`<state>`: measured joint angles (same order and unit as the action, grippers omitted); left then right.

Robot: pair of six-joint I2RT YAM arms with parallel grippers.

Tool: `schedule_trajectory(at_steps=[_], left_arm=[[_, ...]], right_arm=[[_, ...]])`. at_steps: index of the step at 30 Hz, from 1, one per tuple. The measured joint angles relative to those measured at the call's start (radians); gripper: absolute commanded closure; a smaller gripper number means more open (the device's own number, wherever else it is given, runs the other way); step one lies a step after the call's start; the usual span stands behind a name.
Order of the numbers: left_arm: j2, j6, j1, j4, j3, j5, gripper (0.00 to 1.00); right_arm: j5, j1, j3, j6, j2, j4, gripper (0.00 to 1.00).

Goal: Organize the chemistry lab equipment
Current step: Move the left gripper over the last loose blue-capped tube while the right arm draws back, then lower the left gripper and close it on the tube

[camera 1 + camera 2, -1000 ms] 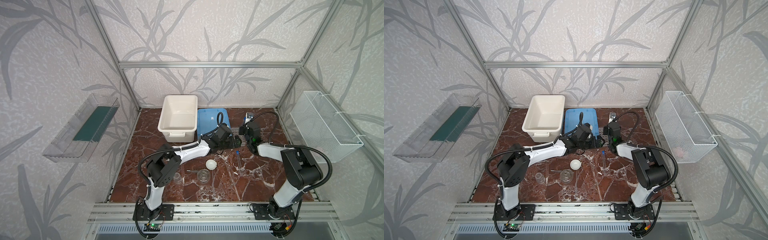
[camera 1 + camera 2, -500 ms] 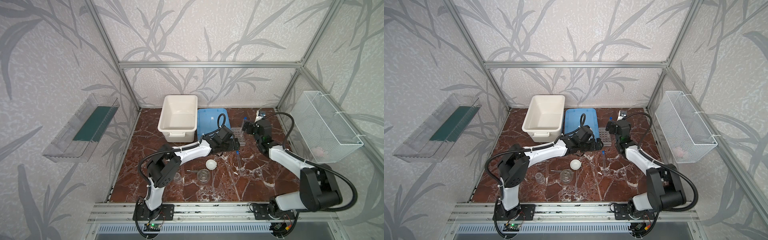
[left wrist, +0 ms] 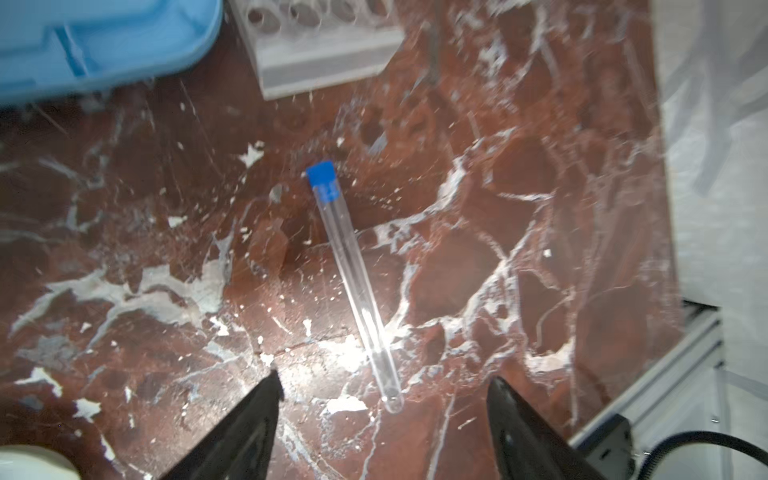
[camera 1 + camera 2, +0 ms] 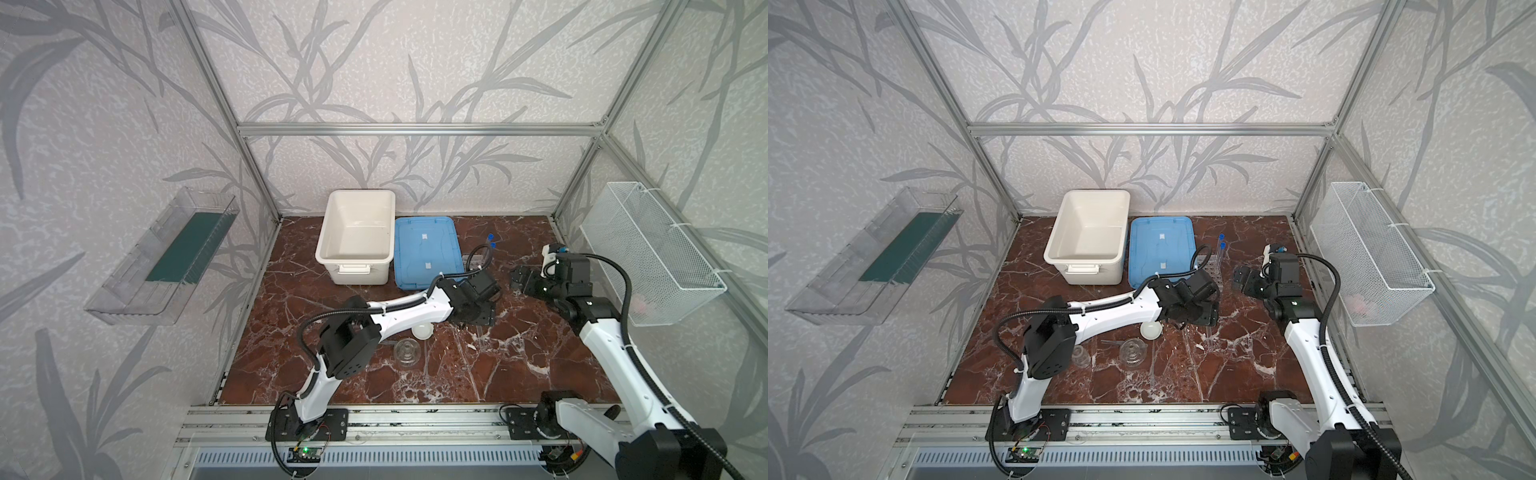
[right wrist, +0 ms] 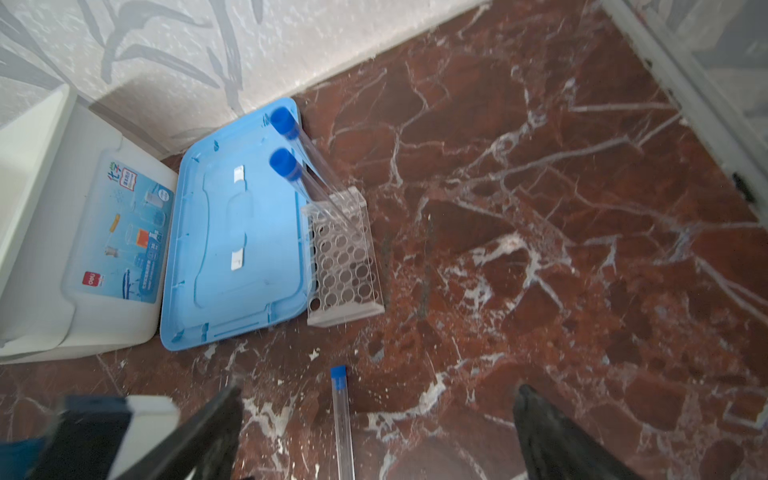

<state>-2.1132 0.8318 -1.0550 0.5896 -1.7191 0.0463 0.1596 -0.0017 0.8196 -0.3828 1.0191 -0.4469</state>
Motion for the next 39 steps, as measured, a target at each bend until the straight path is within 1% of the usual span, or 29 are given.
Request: schedule_trajectory(at_steps=[6,8,11,14,20,21,25,30,32,33,34,35,39], left_arm=[[-0.087,0.0,-0.001,0.071,-0.055,-0.004,0.3],[-0.108,0.001,-0.002,0.086,-0.089,-0.004,0.36],[-0.131,0.01,-0.007,0.101,-0.131,-0.019,0.42],[-0.146,0.015,-0.024,0.127,-0.164,-0.029,0.45],[-0.198,0.018,-0.053,0.157,-0.206,-0.019,0.49],[-0.208,0.018,-0.057,0.165,-0.211,-0.018,0.52],[-0.235,0.018,-0.068,0.214,-0.243,-0.019,0.57],[-0.245,0.025,-0.08,0.277,-0.265,-0.04,0.62],[-0.246,0.025,-0.082,0.289,-0.264,-0.044,0.63],[-0.246,0.024,-0.083,0.292,-0.264,-0.045,0.65],[-0.246,0.023,-0.085,0.293,-0.264,-0.045,0.69],[-0.246,0.024,-0.087,0.293,-0.264,-0.045,0.7],[-0.249,0.016,-0.09,0.3,-0.268,-0.045,0.7]], right_arm=[[0.073,-0.048,-0.051,-0.009,-0.029,-0.08,0.01],[0.088,-0.071,-0.055,-0.008,-0.045,-0.091,0.01],[0.105,-0.114,-0.056,-0.006,-0.076,-0.099,0.01],[0.12,-0.142,-0.06,-0.007,-0.091,-0.098,0.01],[0.138,-0.157,-0.073,-0.007,-0.092,-0.097,0.01],[0.14,-0.159,-0.076,-0.007,-0.094,-0.097,0.01],[0.152,-0.171,-0.083,-0.008,-0.112,-0.097,0.01],[0.156,-0.175,-0.083,-0.01,-0.147,-0.096,0.01],[0.156,-0.175,-0.084,-0.01,-0.155,-0.096,0.01],[0.156,-0.175,-0.084,-0.009,-0.158,-0.095,0.01],[0.156,-0.175,-0.085,-0.01,-0.159,-0.096,0.01],[0.156,-0.175,-0.085,-0.01,-0.161,-0.095,0.01],[0.156,-0.176,-0.093,-0.01,-0.169,-0.088,0.0]])
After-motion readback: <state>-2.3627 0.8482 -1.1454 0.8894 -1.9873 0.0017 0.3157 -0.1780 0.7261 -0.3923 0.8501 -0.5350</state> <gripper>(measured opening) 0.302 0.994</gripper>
